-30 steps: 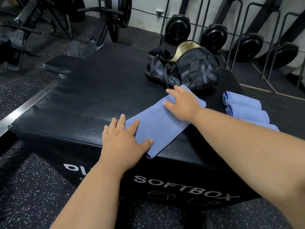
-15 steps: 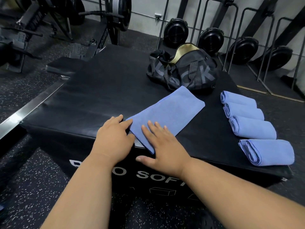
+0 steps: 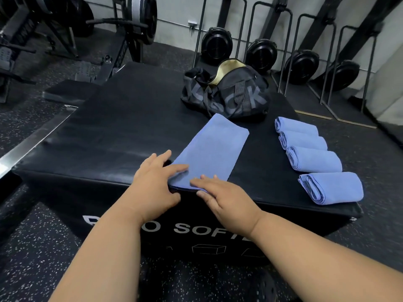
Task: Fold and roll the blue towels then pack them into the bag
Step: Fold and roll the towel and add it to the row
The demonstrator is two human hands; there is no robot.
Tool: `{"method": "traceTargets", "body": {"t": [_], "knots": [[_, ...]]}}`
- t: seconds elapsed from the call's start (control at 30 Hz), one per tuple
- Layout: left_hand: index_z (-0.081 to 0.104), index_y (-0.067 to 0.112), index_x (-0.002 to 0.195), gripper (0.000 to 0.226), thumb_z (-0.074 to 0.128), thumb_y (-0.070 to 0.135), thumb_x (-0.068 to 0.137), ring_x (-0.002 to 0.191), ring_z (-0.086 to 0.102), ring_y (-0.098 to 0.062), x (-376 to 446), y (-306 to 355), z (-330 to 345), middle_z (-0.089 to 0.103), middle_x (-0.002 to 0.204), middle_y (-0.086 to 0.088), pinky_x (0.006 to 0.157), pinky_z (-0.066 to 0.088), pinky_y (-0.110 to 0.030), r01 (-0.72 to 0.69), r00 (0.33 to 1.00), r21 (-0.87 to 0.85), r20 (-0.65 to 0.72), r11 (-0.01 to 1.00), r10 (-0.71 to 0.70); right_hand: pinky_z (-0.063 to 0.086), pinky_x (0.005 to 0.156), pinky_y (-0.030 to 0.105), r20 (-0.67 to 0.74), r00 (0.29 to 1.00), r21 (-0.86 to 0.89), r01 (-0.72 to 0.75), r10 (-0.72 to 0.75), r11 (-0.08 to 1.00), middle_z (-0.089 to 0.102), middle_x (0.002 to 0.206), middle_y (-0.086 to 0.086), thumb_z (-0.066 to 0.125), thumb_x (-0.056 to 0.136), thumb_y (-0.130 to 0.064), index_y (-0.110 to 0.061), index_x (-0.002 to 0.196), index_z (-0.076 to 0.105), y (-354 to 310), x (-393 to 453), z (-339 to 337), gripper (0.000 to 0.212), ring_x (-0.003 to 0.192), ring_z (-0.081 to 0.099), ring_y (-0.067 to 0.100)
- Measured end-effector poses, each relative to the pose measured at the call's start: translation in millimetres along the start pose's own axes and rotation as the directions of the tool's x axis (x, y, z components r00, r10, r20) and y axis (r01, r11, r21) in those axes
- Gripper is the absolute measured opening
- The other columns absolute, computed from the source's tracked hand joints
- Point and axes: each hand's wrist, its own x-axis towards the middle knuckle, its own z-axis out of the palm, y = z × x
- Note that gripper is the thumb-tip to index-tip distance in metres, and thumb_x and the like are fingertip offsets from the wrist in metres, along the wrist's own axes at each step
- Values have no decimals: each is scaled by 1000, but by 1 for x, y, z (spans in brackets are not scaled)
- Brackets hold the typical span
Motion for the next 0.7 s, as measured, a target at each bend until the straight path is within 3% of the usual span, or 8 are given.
{"method": "traceTargets", "body": {"t": [0.1,0.17,0.23,0.27,0.33,0.4,0.5,0.7], "knots": [[69,53,121,49,76,21,84,159,8,-12,1,8,6,27,164,28,129,17,-41,-84,996,-8,18,996,84,33,120,19,-105,989,171,-87,106,981,65,141,-20,49,109,-41,-31,141,65,6,-29,-17,37,135,53,-6],[78,46,103,36,76,15,84,150,29,-7,1,14,11,45,143,41,125,25,-33,-199,980,-33,-17,980,198,41,113,17,-175,968,293,-123,180,948,69,131,-26,52,106,-40,-33,133,71,10,-48,-27,33,128,57,-9],[82,35,92,27,76,10,85,126,45,13,-2,24,11,60,116,37,112,29,-9,-239,971,-89,-22,967,238,42,108,14,-199,951,372,-150,237,916,71,123,-29,54,106,-35,-37,125,72,13,-63,-33,26,124,61,-7],[82,29,90,19,76,11,86,116,53,11,-4,28,11,66,106,28,102,35,-4,-233,972,-129,-13,964,233,43,106,14,-207,945,392,-158,255,906,72,120,-28,54,107,-31,-36,122,72,14,-69,-35,24,123,62,-4],[77,20,92,3,75,21,91,99,64,-10,-9,35,9,69,98,7,95,50,-23,-213,973,-202,44,956,226,44,103,13,-222,934,412,-169,278,895,73,116,-26,56,108,-26,-33,119,73,17,-74,-38,22,119,65,-1],[76,29,102,10,70,34,96,90,68,-16,-11,40,9,73,91,10,90,56,-40,-176,973,-232,104,957,204,45,100,15,-229,925,428,-184,303,885,74,113,-23,56,108,-24,-30,117,74,20,-76,-40,21,116,66,2],[77,44,104,12,65,45,100,95,70,0,-8,39,13,76,97,24,90,56,-35,-87,989,-255,95,963,114,46,92,16,-230,912,451,-210,340,868,74,103,-17,56,108,-26,-26,109,73,24,-74,-41,17,103,66,4],[61,17,79,49,57,62,97,65,56,-18,4,44,28,62,67,10,67,48,-40,66,997,-264,-26,962,-75,44,82,10,-262,862,493,-268,435,828,71,100,-23,63,105,-28,-28,98,73,38,-53,-41,12,95,65,-1]]}}
